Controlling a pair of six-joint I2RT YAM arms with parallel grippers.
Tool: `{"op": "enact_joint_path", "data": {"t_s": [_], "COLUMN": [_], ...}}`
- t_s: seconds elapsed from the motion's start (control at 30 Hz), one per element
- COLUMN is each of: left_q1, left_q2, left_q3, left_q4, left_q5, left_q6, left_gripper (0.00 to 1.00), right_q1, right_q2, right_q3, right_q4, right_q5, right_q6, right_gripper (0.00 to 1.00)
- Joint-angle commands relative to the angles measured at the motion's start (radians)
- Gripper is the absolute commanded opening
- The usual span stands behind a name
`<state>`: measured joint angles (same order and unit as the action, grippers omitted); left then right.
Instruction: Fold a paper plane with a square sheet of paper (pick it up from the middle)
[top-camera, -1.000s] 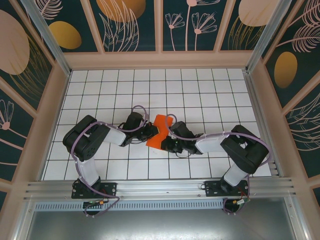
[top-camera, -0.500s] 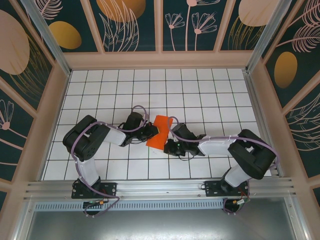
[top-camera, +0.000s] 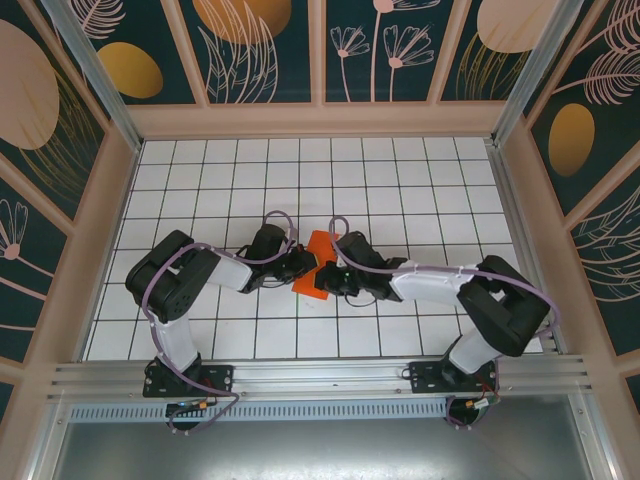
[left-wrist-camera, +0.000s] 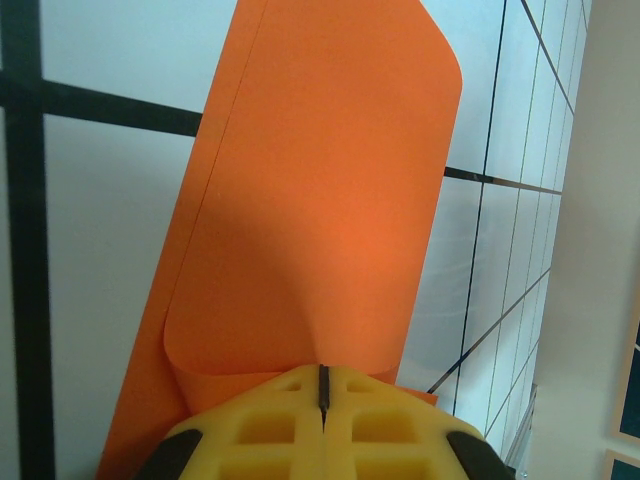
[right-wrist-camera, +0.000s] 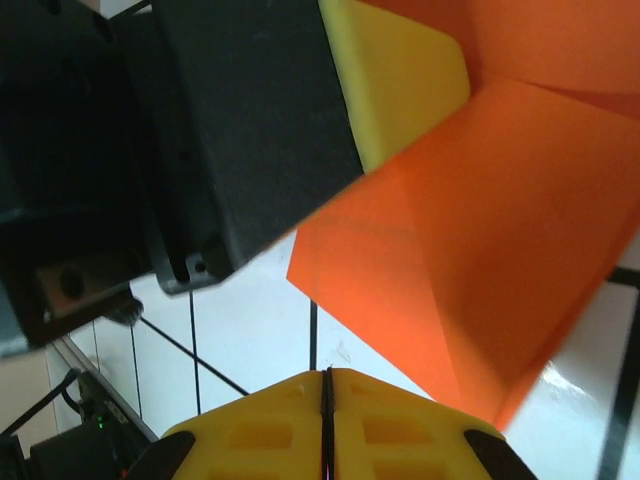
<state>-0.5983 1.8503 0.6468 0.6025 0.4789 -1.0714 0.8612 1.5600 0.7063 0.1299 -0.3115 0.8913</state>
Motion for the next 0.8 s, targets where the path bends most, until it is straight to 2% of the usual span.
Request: {"op": "enact_joint_path", "data": {"t_s": [0.0, 0.27, 0.77], "left_q1": [-0.001, -0.001, 0.000], "left_q2": [0.032, 0.036, 0.042], "left_q3": [-0.032, -0.030, -0.030], "left_q4": [-0.096, -0.090, -0.090], "left_q5": [-0.053, -0.046, -0.039], "left_q6": [0.019, 0.017, 0.020], "left_gripper": [0.00, 0.00, 0.00], "right_q1": [0.003, -0.007, -0.025], "right_q2": [0.046, 0.117, 0.195], "right_q3": [0.071, 0.116, 0.072], "right_q4": [0.008, 0.003, 0.013], "right_q5": [0.012, -0.001, -0.003], "right_q6": [0.005, 0.015, 0.023], "right_gripper": [0.11, 0.12, 0.11]}}
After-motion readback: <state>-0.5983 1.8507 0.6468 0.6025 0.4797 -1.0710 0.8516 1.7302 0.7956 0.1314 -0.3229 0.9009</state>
